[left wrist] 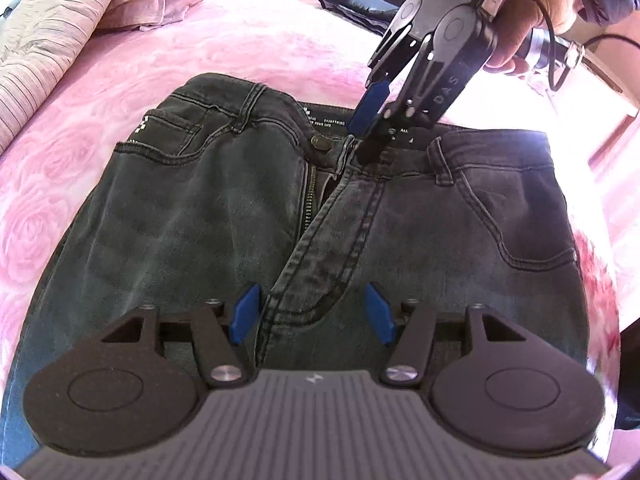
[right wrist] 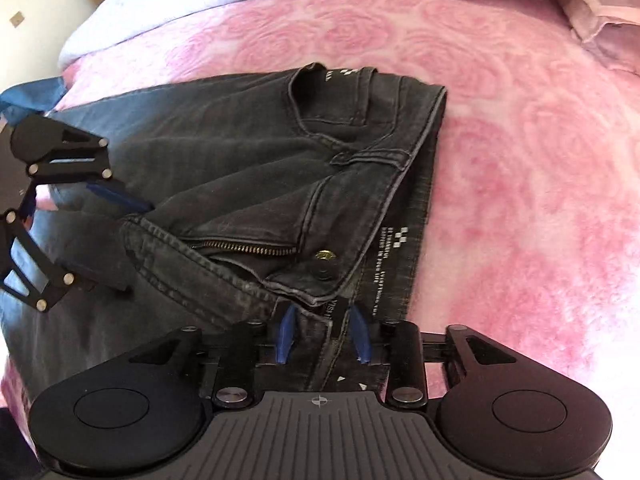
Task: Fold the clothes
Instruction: 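Grip the waistband at the fly with the right tool and smooth it flat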
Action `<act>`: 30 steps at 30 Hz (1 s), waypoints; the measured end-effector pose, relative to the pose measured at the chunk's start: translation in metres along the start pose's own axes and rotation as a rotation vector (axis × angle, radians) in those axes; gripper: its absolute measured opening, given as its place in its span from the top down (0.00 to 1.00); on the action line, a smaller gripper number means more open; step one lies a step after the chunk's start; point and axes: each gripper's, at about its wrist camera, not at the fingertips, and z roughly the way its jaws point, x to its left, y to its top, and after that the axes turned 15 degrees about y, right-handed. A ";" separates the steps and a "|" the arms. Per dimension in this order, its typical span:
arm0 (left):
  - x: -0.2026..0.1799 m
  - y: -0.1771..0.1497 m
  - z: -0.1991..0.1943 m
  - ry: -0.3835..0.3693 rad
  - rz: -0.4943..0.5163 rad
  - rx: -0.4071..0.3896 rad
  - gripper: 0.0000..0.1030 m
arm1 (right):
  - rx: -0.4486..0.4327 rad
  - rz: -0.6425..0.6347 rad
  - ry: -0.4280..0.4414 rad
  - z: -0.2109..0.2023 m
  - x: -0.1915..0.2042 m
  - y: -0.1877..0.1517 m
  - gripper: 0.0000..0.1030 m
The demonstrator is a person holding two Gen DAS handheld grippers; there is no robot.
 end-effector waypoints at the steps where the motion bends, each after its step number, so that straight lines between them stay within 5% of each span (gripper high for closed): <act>1: 0.000 -0.001 -0.001 0.003 0.002 -0.001 0.47 | 0.005 -0.008 0.015 0.000 0.000 -0.001 0.61; 4: -0.005 -0.003 -0.003 0.021 0.014 -0.004 0.47 | 0.043 -0.013 0.052 -0.001 0.002 -0.002 0.64; 5: -0.007 -0.003 -0.004 0.027 0.019 -0.005 0.47 | 0.052 -0.006 0.047 -0.001 0.004 -0.004 0.73; 6: -0.008 -0.002 -0.005 0.034 0.026 -0.006 0.47 | 0.044 -0.006 0.029 -0.003 0.004 -0.007 0.91; 8: -0.010 -0.002 -0.008 0.046 0.039 -0.008 0.47 | 0.019 0.038 0.018 -0.011 0.000 -0.010 1.00; 15: -0.008 0.001 -0.017 0.055 0.026 -0.024 0.47 | -0.082 -0.085 0.010 -0.062 0.030 0.010 1.00; 19: -0.012 0.002 -0.010 0.055 0.047 -0.025 0.47 | -0.040 -0.050 0.039 -0.046 0.013 0.019 1.00; 22: -0.015 0.002 -0.004 0.058 0.058 -0.022 0.48 | 0.023 -0.087 0.057 -0.018 0.003 0.011 0.91; 27: -0.014 -0.003 -0.005 0.058 0.048 -0.022 0.47 | 0.071 -0.248 0.064 -0.001 0.010 -0.006 0.60; 30: -0.014 -0.004 -0.006 0.061 0.047 -0.022 0.47 | 0.102 -0.254 0.064 -0.001 0.014 -0.014 0.54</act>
